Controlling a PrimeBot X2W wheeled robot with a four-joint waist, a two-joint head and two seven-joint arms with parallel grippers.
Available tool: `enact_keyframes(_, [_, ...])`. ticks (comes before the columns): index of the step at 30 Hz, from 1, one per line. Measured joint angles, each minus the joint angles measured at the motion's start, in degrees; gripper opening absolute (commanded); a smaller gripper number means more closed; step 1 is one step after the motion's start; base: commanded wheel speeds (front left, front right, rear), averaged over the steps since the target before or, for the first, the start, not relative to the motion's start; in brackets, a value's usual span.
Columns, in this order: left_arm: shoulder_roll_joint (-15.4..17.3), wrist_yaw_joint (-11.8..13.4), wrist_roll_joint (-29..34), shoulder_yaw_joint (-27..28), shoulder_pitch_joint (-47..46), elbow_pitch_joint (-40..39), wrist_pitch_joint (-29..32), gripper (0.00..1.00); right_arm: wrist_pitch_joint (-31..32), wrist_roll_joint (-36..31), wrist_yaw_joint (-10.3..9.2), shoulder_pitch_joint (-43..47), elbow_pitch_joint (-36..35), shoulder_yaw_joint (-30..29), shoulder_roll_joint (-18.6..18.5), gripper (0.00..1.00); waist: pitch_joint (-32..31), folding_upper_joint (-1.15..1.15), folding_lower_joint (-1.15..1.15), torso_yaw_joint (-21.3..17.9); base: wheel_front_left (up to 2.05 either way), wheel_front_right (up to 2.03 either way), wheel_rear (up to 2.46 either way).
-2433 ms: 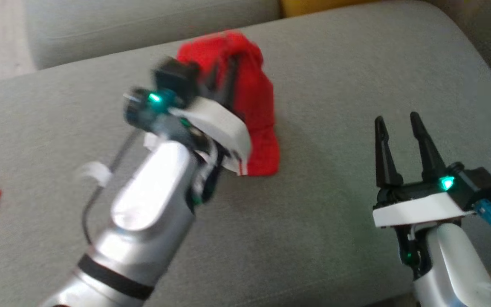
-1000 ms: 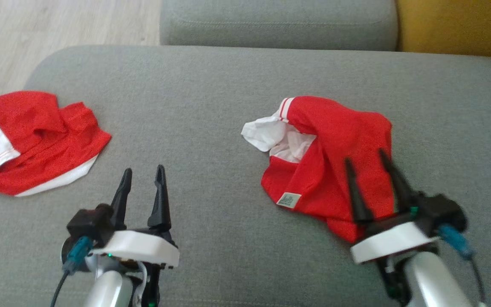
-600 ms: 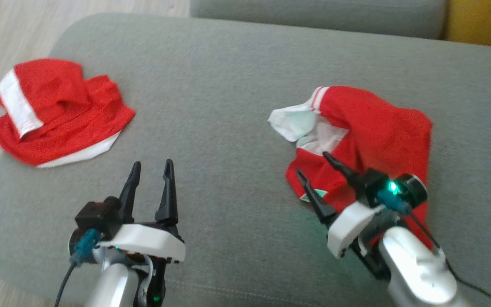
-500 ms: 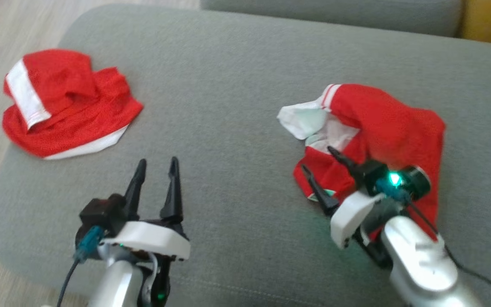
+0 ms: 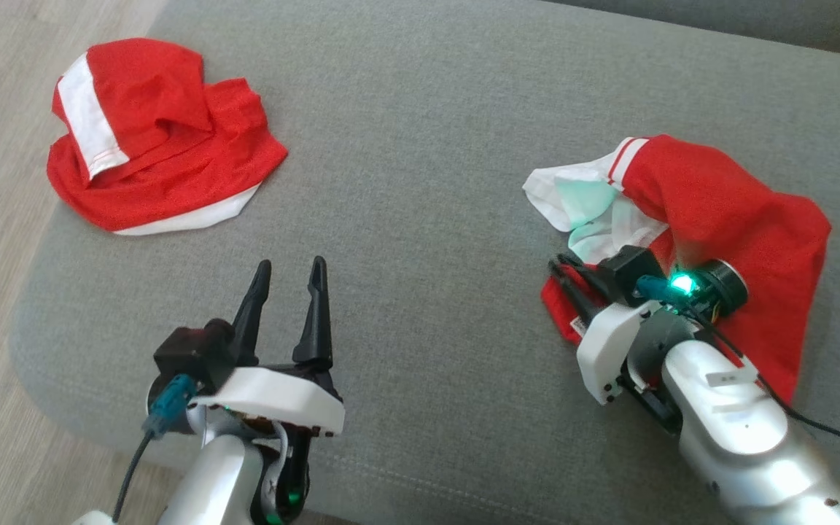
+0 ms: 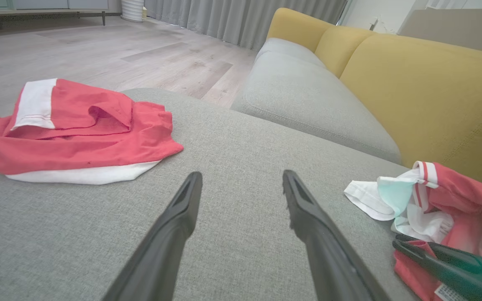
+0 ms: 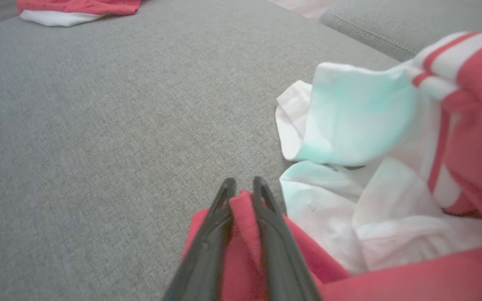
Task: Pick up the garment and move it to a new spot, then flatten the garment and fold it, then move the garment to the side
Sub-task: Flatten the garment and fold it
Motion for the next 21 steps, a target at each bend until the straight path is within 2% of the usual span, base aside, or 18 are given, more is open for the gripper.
enact_keyframes(5, [0.0, 0.2, -0.2, 0.1, 0.0, 0.5, 0.0, 1.0, -3.9, 1.4, 0.0, -1.1, -1.1, 0.6, -0.2, 0.0, -1.4, 0.0, 0.0, -0.9, 0.0, 0.0, 0.0])
enact_keyframes(12, [0.0, -0.3, -0.1, 0.2, 0.2, 1.4, 0.0, 1.0, -7.3, 5.1, 0.0, -3.1, -5.5, 1.2, 1.3, 0.0, -5.4, 0.0, 0.0, -2.3, 0.0, 0.0, 0.0])
enact_keyframes(16, [0.0, -0.7, -0.1, 0.8, 1.4, 2.2, 0.0, 1.0, -9.9, 7.6, 0.0, -7.2, -9.4, 0.9, 2.7, 0.0, -8.3, 0.0, 0.0, -3.0, 0.0, 0.0, 0.0])
enact_keyframes(18, [0.0, -0.8, -0.1, 1.5, 2.5, 2.5, 0.0, 1.0, -11.8, 8.9, 0.0, -10.3, -11.2, -0.5, 3.5, 0.0, -9.6, 0.0, 0.0, -3.4, 0.0, 0.0, 0.0])
enact_keyframes(21, [0.0, -1.2, -0.2, 2.2, 4.0, 2.6, 0.0, 1.0, -13.9, 11.7, 0.0, -15.4, -12.9, -5.7, 3.9, 0.0, -11.4, 0.0, 0.0, -3.9, 0.0, 0.0, 0.0])
